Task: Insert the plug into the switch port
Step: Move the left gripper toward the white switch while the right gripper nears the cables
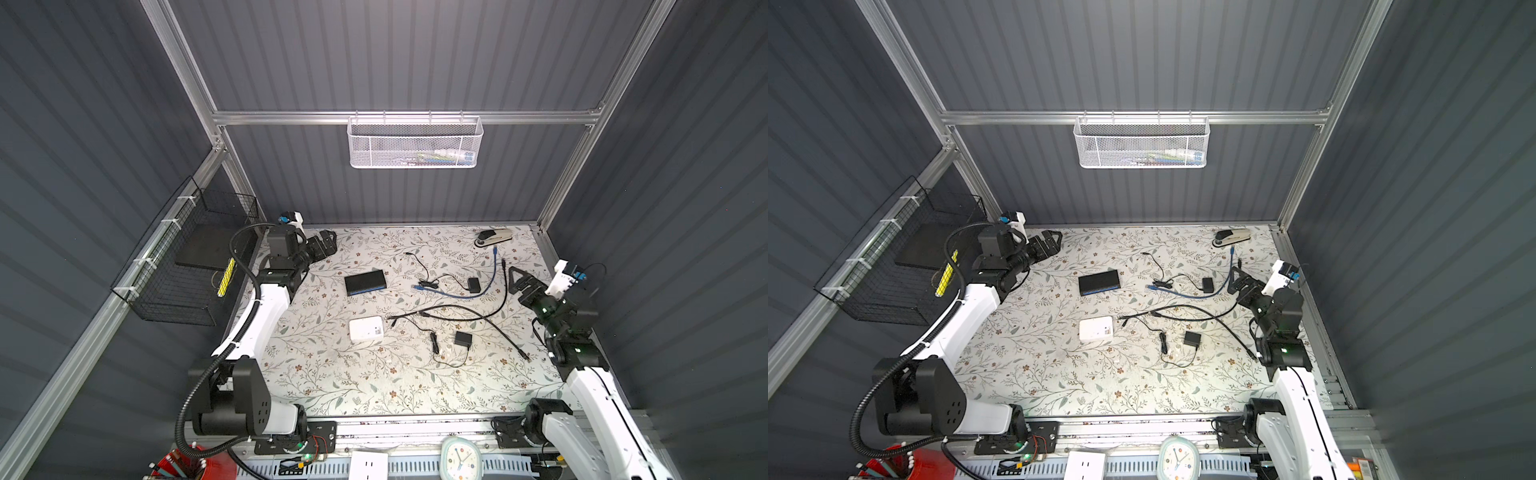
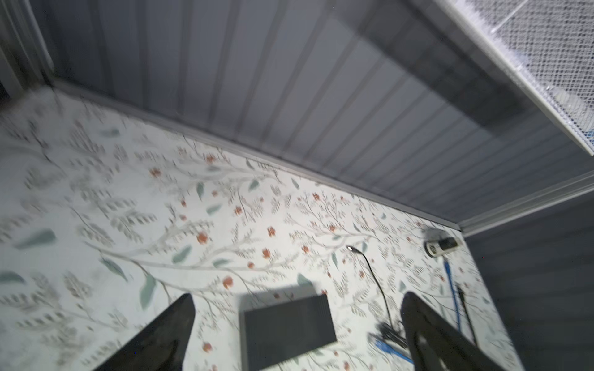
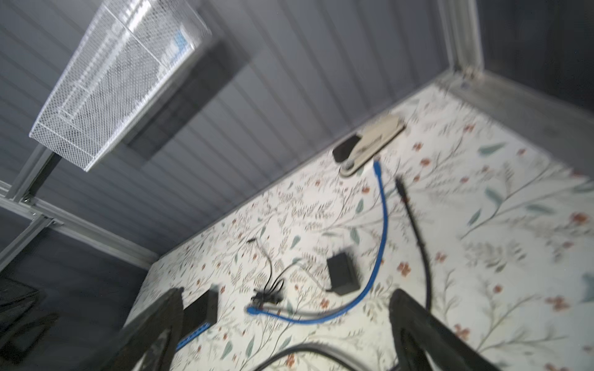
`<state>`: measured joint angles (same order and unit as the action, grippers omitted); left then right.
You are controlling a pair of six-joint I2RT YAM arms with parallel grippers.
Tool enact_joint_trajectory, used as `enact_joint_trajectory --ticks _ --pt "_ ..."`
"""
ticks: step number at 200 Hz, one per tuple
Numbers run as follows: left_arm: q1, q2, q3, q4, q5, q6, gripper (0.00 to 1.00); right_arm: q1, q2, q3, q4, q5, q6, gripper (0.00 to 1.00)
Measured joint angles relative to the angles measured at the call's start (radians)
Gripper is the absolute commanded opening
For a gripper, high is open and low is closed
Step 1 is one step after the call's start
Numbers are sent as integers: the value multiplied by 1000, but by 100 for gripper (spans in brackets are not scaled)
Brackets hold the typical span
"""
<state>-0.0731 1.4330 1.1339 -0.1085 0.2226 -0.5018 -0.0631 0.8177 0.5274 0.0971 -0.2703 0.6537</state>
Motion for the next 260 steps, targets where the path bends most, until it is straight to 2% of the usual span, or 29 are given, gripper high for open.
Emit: enact_joint_trajectory --ticks 24,52,73,107,168,217,260 --pt "-27 12 1 -157 39 -78 100 24 52 19 -76 -93 51 99" --pt "-135 11 48 -353 -11 -95 100 82 84 83 -127 -150 60 99" --pt "-202 3 60 -426 -28 -101 100 157 127 142 -162 -160 43 99" --pt "-213 -22 14 -453 -32 -109 100 309 161 202 -227 -120 23 99" --pt "-213 -26 -63 -447 -32 -82 100 554 169 231 -353 57 56 99" --pt "-213 -69 -97 -476 -37 -93 100 590 154 235 -370 126 64 99" --pt "-213 -121 -147 -529 -70 -145 100 592 235 236 -329 121 42 99"
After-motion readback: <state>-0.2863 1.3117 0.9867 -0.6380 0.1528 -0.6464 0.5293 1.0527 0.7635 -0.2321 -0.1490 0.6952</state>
